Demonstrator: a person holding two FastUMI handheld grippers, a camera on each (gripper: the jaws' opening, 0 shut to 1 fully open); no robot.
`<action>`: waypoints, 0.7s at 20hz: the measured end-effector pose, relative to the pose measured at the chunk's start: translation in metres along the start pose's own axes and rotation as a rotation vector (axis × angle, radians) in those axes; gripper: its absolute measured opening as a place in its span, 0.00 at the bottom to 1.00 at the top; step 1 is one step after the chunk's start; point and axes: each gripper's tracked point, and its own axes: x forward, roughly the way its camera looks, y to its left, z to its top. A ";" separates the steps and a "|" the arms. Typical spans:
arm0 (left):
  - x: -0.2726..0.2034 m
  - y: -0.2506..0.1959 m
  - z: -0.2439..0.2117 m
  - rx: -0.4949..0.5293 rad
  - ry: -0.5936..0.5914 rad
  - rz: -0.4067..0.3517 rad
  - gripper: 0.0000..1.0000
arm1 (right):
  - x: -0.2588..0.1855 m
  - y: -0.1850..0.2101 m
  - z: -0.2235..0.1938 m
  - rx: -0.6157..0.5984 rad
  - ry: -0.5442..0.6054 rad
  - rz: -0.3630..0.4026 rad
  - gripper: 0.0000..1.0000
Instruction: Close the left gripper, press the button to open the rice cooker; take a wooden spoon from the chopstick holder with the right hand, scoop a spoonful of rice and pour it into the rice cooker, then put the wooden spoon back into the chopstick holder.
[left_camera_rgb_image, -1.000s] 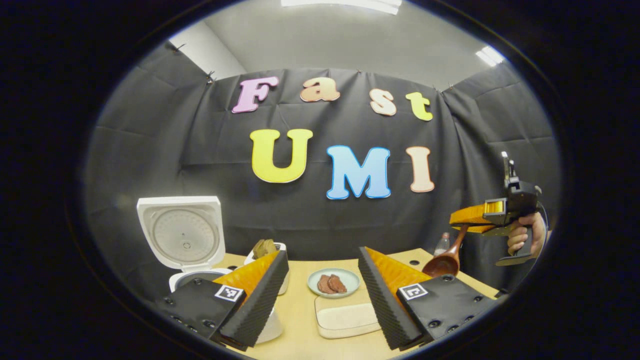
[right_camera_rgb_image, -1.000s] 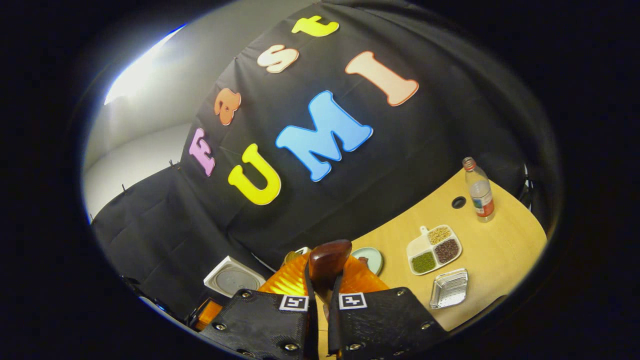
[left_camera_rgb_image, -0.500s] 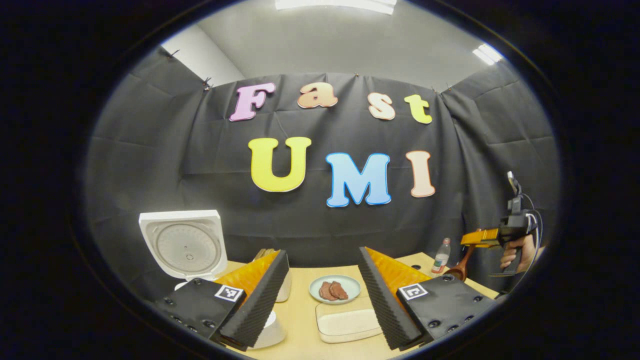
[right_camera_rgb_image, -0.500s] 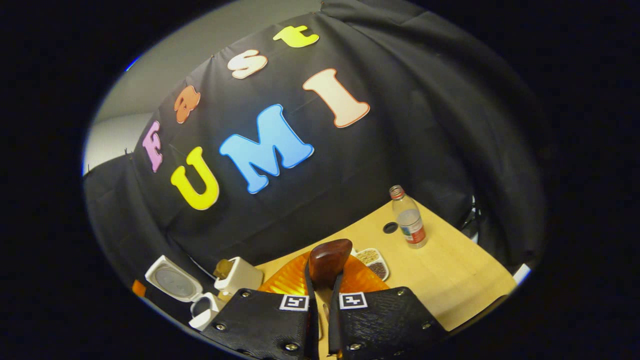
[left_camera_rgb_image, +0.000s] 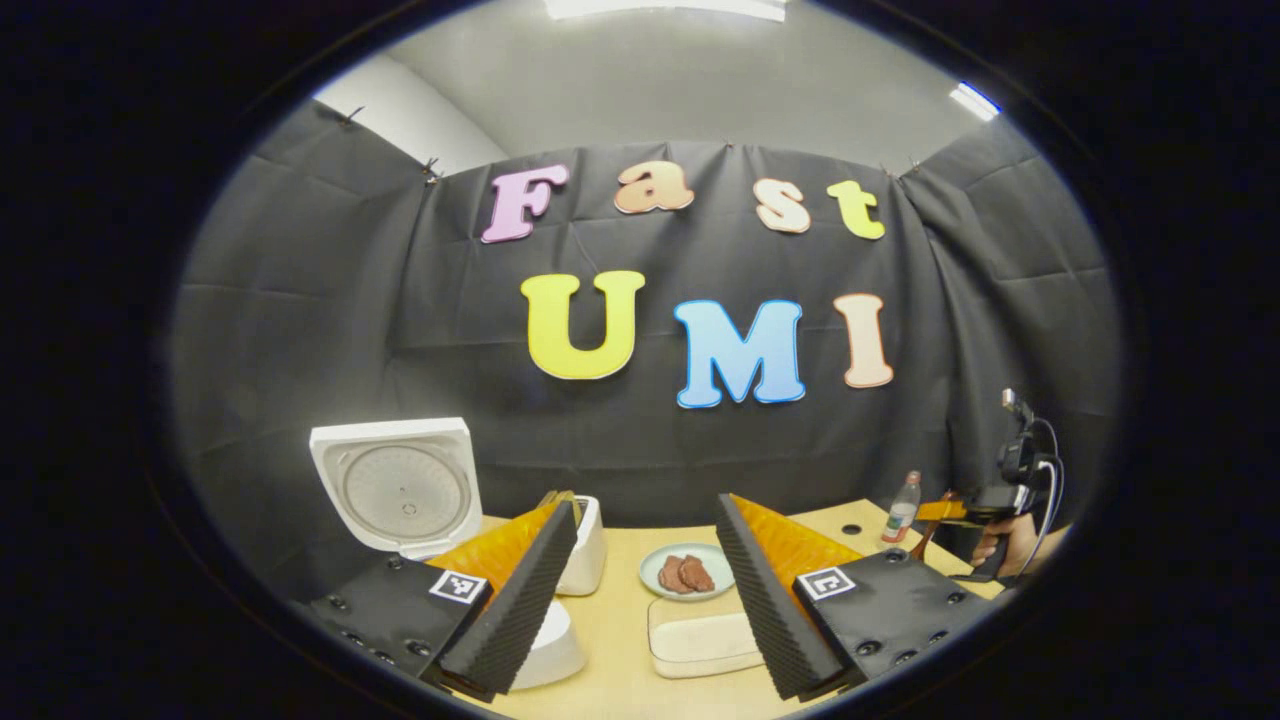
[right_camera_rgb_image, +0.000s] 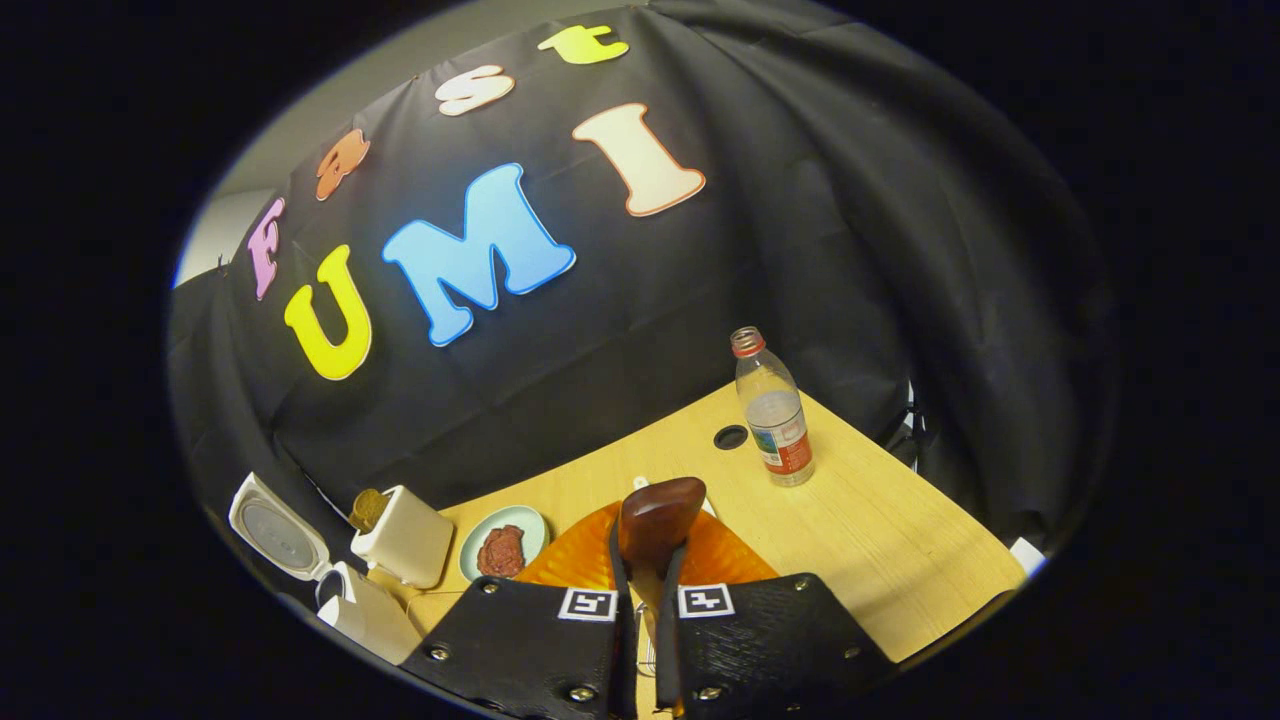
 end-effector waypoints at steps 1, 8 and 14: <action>0.001 0.000 0.000 -0.002 -0.002 0.010 0.98 | 0.006 0.000 -0.006 -0.010 0.007 -0.011 0.08; -0.001 -0.008 -0.002 0.001 0.008 0.072 0.98 | 0.014 -0.039 -0.040 -0.208 0.073 -0.083 0.49; 0.008 -0.016 0.001 -0.053 0.011 0.096 0.98 | -0.032 -0.082 0.005 -0.271 -0.013 -0.125 0.99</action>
